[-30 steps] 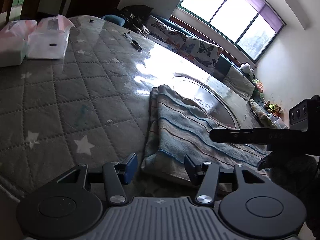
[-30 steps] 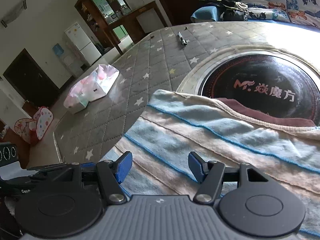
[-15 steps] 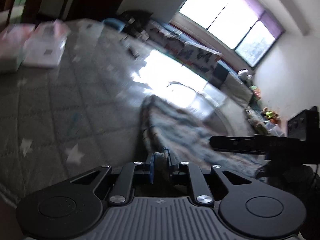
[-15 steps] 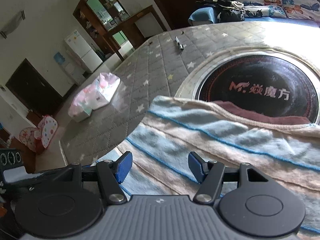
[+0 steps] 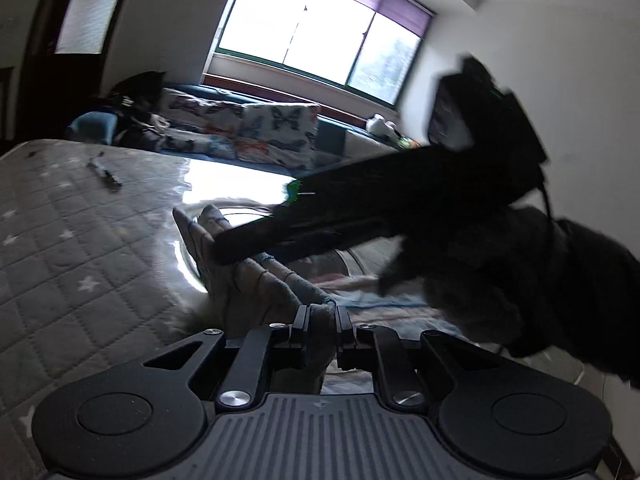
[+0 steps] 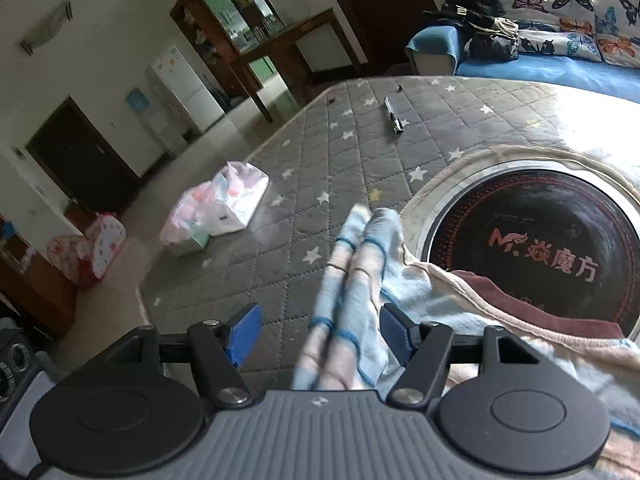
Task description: Fold clothes
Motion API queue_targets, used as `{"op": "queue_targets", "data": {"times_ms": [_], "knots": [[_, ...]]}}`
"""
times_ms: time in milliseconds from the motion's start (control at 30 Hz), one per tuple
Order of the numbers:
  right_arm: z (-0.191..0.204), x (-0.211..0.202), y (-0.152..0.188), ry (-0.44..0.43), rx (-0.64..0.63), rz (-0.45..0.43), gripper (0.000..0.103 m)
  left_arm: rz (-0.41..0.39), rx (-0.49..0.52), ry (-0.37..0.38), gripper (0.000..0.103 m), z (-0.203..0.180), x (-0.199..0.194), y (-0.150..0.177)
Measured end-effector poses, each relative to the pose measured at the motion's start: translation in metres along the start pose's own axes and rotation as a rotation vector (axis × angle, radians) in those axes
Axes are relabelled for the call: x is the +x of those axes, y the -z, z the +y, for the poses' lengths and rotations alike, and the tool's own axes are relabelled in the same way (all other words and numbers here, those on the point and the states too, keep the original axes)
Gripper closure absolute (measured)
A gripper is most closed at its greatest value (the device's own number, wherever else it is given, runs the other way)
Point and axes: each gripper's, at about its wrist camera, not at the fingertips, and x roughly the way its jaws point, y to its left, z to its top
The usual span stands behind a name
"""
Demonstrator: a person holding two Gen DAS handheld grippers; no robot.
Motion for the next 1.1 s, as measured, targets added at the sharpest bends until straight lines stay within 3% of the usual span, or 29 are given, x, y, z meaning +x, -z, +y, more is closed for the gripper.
{"op": "queue_targets", "data": {"times_ms": [167, 233, 267, 333, 400, 500, 700, 800, 1100], "knots": [[0.004, 0.010, 0.003, 0.067, -0.042, 0.033, 0.050, 0.029, 0.058, 0.031, 0.090, -0.009, 0.010, 0.002], [0.004, 0.004, 0.007, 0.103, -0.061, 0.019, 0.071, 0.037, 0.076, 0.051, 0.086, -0.011, 0.013, 0.002], [0.004, 0.001, 0.008, 0.120, -0.071, 0.012, 0.075, 0.036, 0.085, 0.067, 0.085, -0.011, 0.013, 0.001], [0.004, -0.006, 0.011, 0.155, -0.089, -0.002, 0.089, 0.028, 0.103, 0.099, 0.066, -0.013, 0.012, 0.000], [-0.005, -0.018, 0.015, 0.156, -0.061, -0.021, 0.094, 0.007, 0.123, 0.128, 0.057, -0.016, 0.010, -0.001], [-0.021, -0.038, 0.023, 0.170, -0.012, -0.057, 0.096, -0.025, 0.123, 0.144, 0.043, -0.013, 0.006, -0.003], [-0.054, -0.085, 0.055, 0.209, 0.089, -0.146, 0.096, -0.037, 0.055, 0.101, 0.038, 0.004, 0.010, -0.009], [-0.069, -0.105, 0.072, 0.232, 0.137, -0.173, 0.096, -0.002, 0.025, 0.082, 0.027, 0.009, 0.017, -0.011], [-0.112, -0.141, 0.111, 0.291, 0.261, -0.231, 0.096, 0.084, 0.014, 0.084, 0.027, 0.000, 0.043, -0.006]]}}
